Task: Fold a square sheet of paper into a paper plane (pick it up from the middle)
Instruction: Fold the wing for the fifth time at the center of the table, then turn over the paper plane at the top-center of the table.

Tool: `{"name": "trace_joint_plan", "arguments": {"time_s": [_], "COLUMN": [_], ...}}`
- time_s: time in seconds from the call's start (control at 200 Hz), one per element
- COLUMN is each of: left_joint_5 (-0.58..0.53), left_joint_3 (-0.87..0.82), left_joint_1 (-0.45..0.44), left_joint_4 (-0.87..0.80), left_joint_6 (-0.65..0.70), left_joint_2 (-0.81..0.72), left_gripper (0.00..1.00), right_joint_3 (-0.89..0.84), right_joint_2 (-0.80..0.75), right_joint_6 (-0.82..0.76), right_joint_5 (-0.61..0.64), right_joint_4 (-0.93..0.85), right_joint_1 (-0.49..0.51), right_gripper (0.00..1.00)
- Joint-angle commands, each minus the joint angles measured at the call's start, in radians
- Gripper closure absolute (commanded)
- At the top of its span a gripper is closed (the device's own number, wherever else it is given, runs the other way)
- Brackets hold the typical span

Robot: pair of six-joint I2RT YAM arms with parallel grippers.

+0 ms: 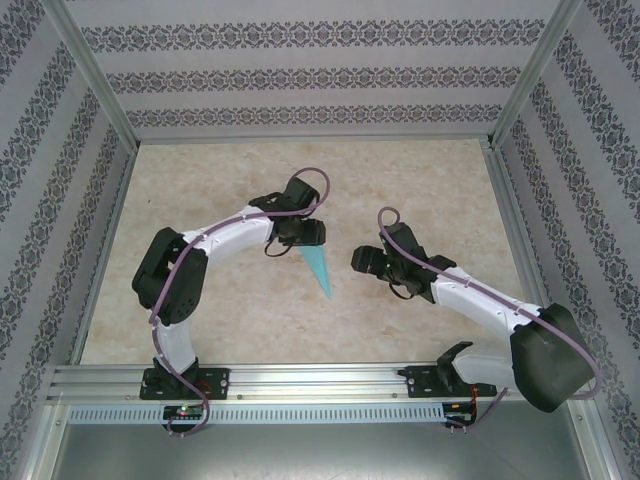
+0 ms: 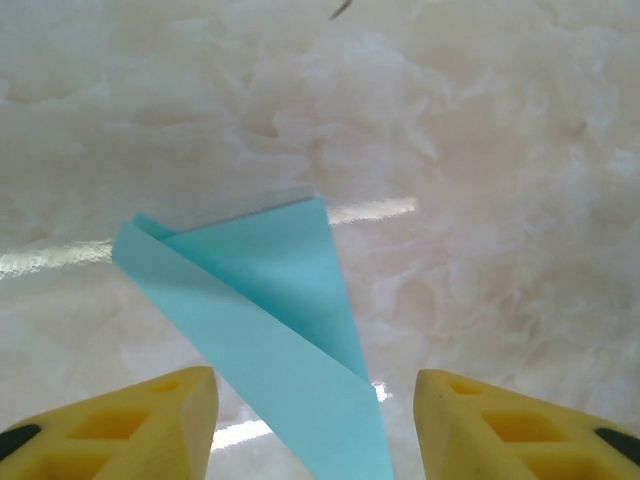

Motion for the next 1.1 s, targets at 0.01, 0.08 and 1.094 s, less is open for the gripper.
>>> {"name": "trace_joint_plan", "arguments": {"time_s": [0.01, 0.08, 1.094], "left_joint_5": [-0.196, -0.237, -0.339], "left_joint_3": [0.043, 0.081, 0.118], "left_joint_1": [-0.07, -0.104, -0.149], "left_joint_4": [-0.156, -0.194, -0.249], "left_joint_6": [-0.032, -0.04, -0.129], "left_joint_2": [0.002, 0.038, 0.107], "left_gripper": [0.38, 0.35, 0.95], "right_joint_3": [-0.037, -0.048, -0.078], "right_joint_2": [-0.027, -0.027, -0.011], "right_joint_6": [0.051, 0.055, 0.07], "right_joint_5": [0.055, 0.052, 0.054], "right_joint_4": [0.022, 0.027, 0.011], "right_joint_1": [-0.031, -0.044, -0.063], "right_gripper": [0.15, 0.12, 0.11]}}
